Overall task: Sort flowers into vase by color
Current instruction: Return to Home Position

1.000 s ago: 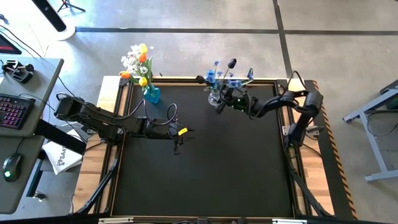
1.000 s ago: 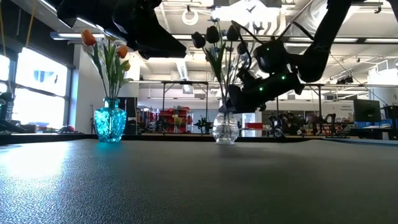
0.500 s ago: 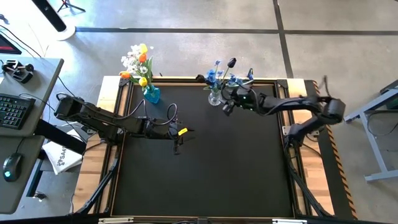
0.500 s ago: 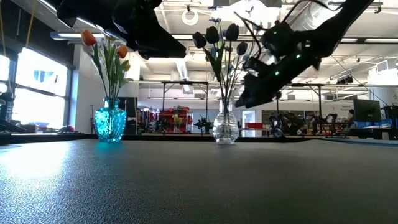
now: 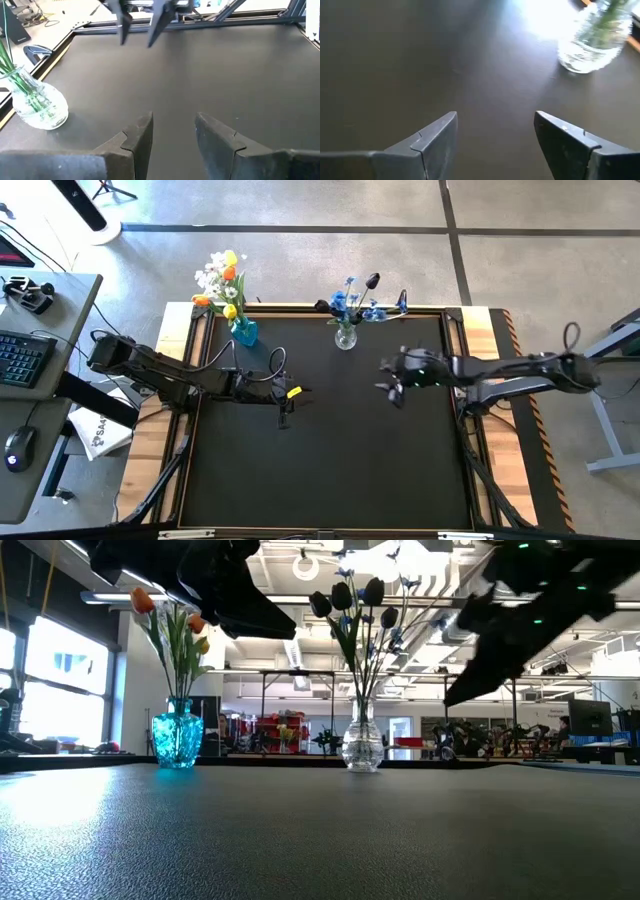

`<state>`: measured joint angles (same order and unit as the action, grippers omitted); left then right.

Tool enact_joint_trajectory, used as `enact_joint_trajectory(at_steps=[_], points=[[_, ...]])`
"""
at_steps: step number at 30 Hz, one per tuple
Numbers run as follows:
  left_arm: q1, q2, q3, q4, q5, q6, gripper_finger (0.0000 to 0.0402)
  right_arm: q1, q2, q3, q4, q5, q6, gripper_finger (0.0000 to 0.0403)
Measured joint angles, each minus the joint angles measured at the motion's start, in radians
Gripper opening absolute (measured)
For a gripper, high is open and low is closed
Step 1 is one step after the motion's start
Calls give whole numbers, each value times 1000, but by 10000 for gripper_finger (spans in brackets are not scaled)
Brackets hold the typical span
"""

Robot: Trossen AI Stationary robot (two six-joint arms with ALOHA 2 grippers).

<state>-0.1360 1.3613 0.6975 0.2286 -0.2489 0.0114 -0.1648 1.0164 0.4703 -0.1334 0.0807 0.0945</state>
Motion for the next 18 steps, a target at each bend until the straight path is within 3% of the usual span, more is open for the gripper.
enact_joint_trajectory(at_steps=[11, 18], points=[[0, 0, 0, 12, -1, 0, 135, 21, -533, -361, 218, -268, 199, 216], [0, 0, 0, 16, -1, 0, 135, 24, -741, -460, 231, -305, 272, 205]])
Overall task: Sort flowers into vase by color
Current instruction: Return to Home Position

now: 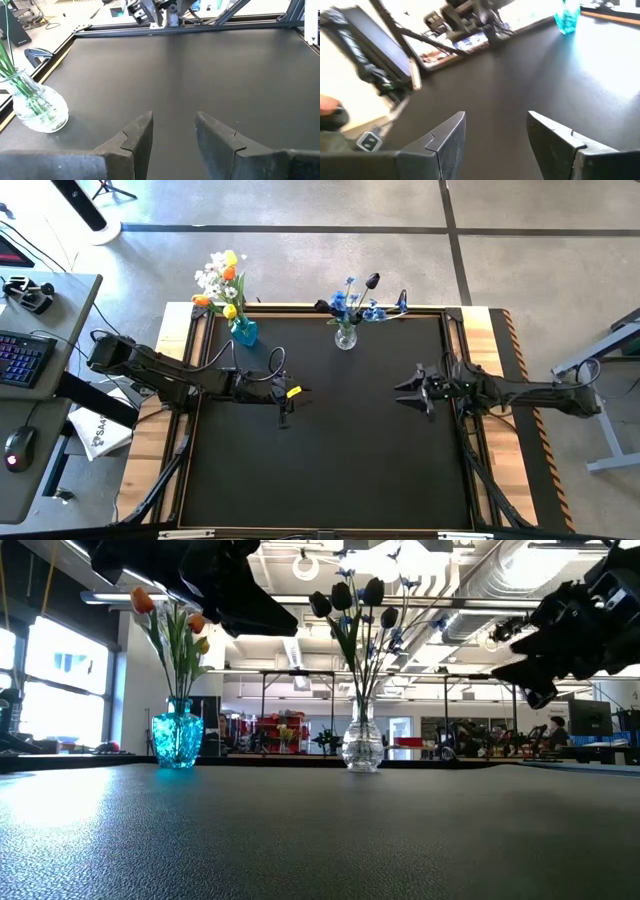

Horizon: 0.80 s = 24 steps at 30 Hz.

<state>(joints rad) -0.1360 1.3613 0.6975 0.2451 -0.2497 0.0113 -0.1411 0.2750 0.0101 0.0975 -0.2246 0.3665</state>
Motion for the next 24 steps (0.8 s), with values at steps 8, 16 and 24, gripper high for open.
enact_joint_trajectory(at_steps=[8, 16, 24], points=[[0, -5, 0, -5, -7, 6, 135, 98, -61, 0, 112, -32, -57, 204], [1, -228, -58, -156, -17, -1, 135, 215, -61, 0, 134, 42, -185, 204], [14, -625, -281, -65, -77, -26, 135, 248, -61, 0, 114, 153, -217, 204]])
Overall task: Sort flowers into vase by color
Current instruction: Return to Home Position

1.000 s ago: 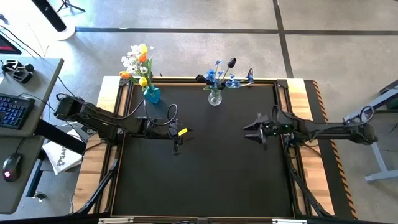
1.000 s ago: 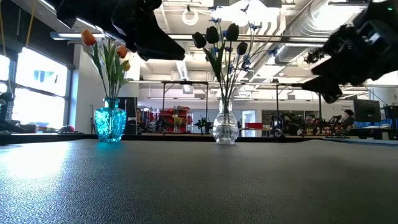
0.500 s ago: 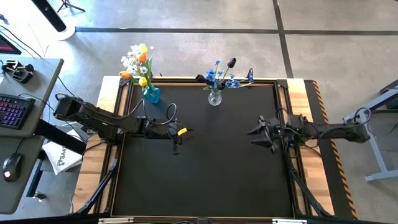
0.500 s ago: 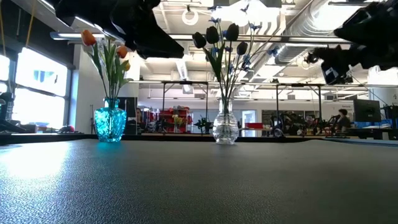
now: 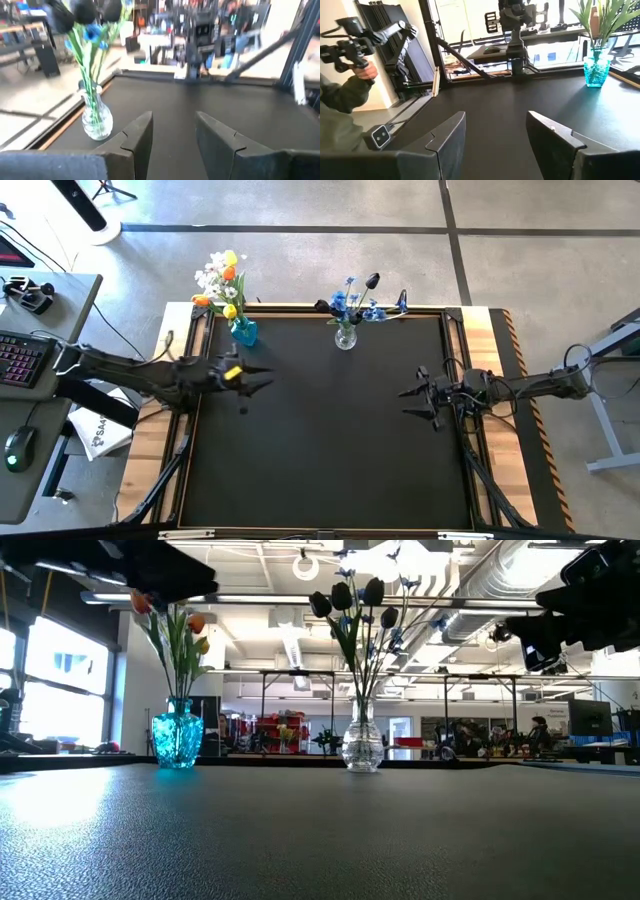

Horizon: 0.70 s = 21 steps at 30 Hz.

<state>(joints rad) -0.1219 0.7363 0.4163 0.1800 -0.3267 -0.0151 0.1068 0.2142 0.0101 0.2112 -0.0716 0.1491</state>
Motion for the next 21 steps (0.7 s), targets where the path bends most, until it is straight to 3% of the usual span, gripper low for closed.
enact_joint_trajectory(at_steps=[18, 21], points=[[0, -708, -326, -26, 0, 74, 135, 0, 0, 0, -4, 1, 33, 204], [3, -732, -332, -79, -27, 72, 135, 0, 0, 0, -10, 1, 33, 204]])
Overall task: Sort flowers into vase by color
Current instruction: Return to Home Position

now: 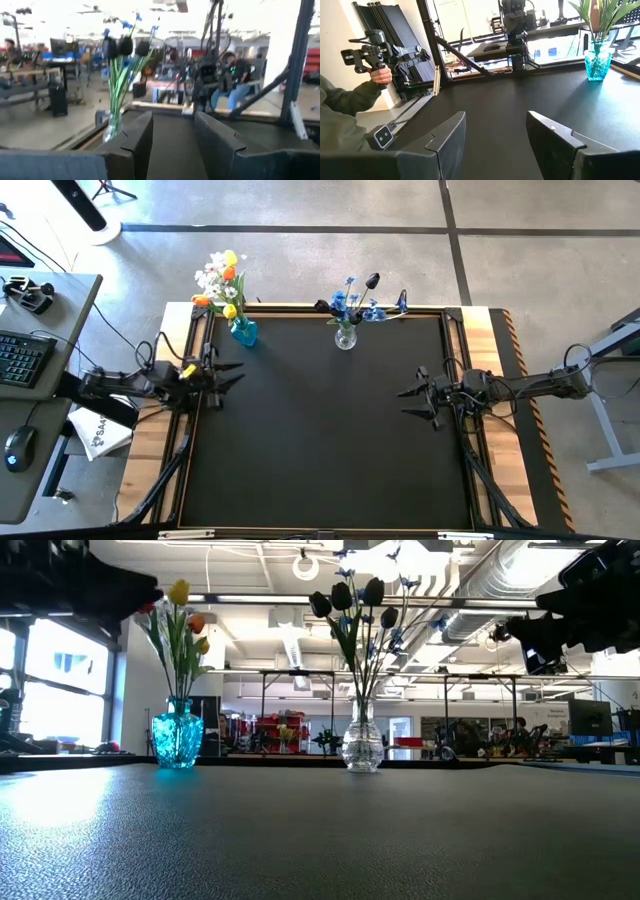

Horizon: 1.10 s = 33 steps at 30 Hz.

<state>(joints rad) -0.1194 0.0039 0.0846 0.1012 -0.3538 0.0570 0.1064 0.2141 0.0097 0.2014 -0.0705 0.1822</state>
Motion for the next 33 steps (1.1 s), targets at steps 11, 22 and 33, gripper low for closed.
enact_joint_trajectory(at_steps=[11, 22, 33], points=[[4, 1, -2, -169, 62, 23, 135, 0, 0, 0, -71, 10, 29, 204], [4, 1, -2, -199, 53, -2, 135, 0, 1, 2, -182, 11, 89, 204], [4, 1, -2, -217, 53, -1, 135, -1, -188, 11, -177, -91, -31, 204]])
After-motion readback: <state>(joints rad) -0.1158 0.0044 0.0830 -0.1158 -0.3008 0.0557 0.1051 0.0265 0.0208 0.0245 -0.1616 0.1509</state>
